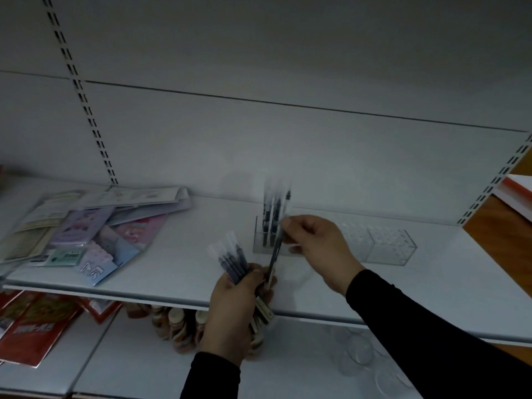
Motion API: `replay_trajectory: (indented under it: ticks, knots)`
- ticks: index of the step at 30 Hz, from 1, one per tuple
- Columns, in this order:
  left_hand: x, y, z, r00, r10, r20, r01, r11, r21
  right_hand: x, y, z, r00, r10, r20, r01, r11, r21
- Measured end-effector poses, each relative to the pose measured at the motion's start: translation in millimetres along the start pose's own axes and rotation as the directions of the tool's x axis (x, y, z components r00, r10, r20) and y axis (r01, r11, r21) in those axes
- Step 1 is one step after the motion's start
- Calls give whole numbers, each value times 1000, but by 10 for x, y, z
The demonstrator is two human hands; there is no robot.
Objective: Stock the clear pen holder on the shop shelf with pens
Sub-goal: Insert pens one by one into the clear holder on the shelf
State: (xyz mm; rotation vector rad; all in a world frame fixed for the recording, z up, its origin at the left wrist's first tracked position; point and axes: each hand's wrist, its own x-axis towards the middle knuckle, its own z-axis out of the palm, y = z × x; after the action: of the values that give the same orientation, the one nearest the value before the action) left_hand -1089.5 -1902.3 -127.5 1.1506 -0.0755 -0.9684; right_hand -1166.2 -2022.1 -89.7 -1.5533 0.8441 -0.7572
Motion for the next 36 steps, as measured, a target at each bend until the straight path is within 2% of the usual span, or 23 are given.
replay_trajectory:
  ticks: [3, 8, 12, 22, 30, 36]
  knots:
    - [-5, 39, 5, 1000, -10, -8, 9, 998, -63, 65, -112, -71, 990, -54, -127, 66, 993, 93]
    - [-8, 46, -29, 1000, -6, -29, 4, 998, -55, 159, -213, -194, 929, -246, -278, 242, 969, -48]
    - [-9, 48, -29, 999, 17, -29, -18, 1000, -24, 230, -234, -216, 893, -312, -324, 269, 948, -172]
    - [3, 59, -30, 999, 37, -36, -36, 999, 16, 345, -200, -115, 877, -407, -256, 315, 888, -335]
    - [-14, 74, -42, 999, 41, -31, -40, 999, 37, 365, -100, -56, 850, -501, -161, 360, 777, -516]
    - [-19, 80, -39, 999, 34, -30, -32, 998, 47, 349, 19, -5, 873, -468, -135, 329, 772, -544]
